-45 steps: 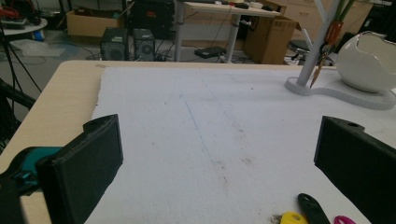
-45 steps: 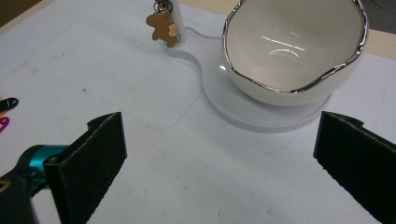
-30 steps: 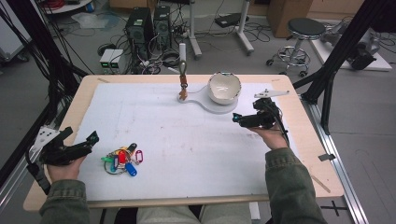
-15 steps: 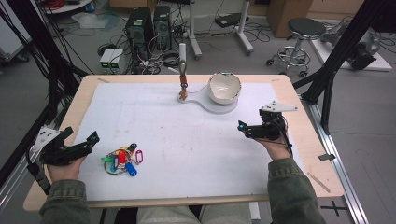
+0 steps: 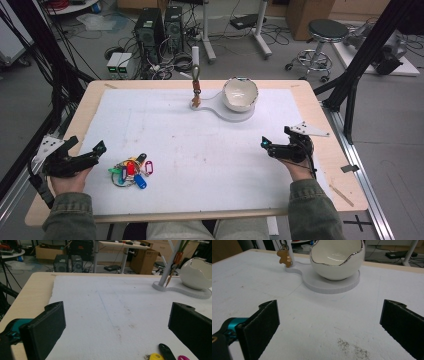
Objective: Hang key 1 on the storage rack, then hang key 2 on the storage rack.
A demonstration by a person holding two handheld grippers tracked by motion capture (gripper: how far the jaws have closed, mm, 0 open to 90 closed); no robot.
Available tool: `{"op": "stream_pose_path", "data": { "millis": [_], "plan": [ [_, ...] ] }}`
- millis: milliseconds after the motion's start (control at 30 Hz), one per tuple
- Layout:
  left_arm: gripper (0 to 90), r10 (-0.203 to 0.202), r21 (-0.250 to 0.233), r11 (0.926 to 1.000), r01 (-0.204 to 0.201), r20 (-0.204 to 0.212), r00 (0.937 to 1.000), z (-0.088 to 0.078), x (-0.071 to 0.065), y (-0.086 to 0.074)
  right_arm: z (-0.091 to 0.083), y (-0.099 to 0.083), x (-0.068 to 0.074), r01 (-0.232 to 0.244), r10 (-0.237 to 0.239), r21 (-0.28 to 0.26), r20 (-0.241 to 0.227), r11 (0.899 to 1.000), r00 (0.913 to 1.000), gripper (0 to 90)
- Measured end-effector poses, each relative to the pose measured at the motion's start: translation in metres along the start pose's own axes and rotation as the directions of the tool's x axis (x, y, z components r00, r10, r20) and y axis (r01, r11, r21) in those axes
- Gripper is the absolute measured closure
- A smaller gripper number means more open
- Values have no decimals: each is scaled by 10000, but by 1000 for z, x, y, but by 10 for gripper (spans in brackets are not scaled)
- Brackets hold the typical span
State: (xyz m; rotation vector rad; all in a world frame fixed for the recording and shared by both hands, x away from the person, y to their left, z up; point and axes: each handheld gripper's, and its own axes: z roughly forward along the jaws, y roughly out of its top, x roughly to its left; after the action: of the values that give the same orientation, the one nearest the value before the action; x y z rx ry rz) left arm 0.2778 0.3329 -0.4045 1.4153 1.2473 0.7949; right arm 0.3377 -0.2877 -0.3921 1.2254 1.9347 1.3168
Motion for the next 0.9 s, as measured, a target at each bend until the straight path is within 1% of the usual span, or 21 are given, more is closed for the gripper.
{"op": "stream_pose_path", "data": {
  "millis": [67,233,367,433,533,700,900],
  "plan": [
    [17,-11,-3,10000,11,9,10000,0,0,0,-1,-2,-1,-22,23,-132,61,9999,10000,16],
    [17,8,29,10000,-8,15,10000,0,0,0,-3,-9,-1,32,-29,-170,188,9999,9998,16],
    [17,14,168,9999,-15,96,10000,1,-2,0,-2,-14,-1,49,-49,8,262,10000,9996,16],
    [17,56,191,9998,-58,132,9999,0,-2,0,-1,-17,-1,155,-160,119,372,9998,9992,16],
    [17,47,217,9998,-51,171,9998,0,-3,0,-2,-17,0,179,-181,59,384,9998,9991,16],
    [17,67,297,9995,-74,259,9996,2,-4,0,-5,-17,3,364,-355,-223,388,9991,9986,16],
    [17,185,375,9991,-202,454,9988,2,-9,0,-7,-17,3,345,-334,-329,346,9989,9988,16]
  ]
}}
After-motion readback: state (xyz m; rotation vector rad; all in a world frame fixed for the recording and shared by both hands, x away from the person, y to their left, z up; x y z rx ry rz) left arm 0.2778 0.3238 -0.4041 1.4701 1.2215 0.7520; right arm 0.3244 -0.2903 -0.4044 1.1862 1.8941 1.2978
